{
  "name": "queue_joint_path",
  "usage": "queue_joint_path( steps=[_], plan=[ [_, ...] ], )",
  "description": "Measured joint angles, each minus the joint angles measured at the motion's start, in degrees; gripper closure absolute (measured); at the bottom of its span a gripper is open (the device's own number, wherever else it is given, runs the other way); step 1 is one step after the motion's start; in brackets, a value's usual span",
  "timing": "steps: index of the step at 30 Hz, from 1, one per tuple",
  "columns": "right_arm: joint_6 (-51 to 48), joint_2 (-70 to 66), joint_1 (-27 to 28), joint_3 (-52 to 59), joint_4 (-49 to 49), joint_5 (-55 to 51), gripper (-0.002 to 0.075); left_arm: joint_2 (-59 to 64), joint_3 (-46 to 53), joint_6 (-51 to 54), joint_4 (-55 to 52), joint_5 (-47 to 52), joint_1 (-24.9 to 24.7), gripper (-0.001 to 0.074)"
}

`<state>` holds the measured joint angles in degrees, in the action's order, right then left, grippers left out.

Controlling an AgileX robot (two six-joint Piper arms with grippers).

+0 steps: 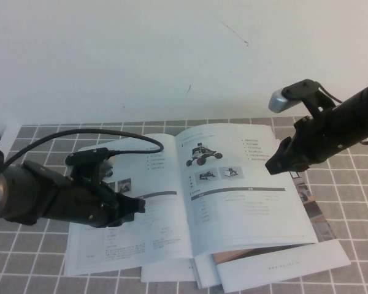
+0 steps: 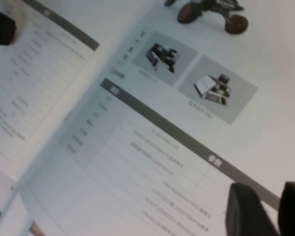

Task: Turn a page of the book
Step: Open the closed book

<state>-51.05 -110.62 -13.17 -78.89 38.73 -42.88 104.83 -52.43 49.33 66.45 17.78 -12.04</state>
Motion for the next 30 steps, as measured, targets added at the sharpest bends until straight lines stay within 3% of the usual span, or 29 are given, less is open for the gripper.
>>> queue_joint_path(
  steps=[4,7,14,30],
  plan=[
    [4.93,-4.59,-0.1,-1.9,-3.22,0.0,0.0419,0.59,0.0,0.77,0.54,-0.62,-0.6,0.0739],
    [7.72,-6.73,-0.1,-2.02,-5.27,0.72,0.0382,0.59,0.0,0.91,0.95,-0.68,-0.73,0.0739],
    [11.2,-8.01,0.13,-3.0,-6.77,4.02,0.0367,0.59,0.0,2.02,1.28,-0.68,-0.73,0.0739],
    [14.98,-12.76,2.11,-5.92,-6.85,-1.93,0.0366,0.59,0.0,2.71,1.4,-0.45,-0.73,0.0739]
  ],
)
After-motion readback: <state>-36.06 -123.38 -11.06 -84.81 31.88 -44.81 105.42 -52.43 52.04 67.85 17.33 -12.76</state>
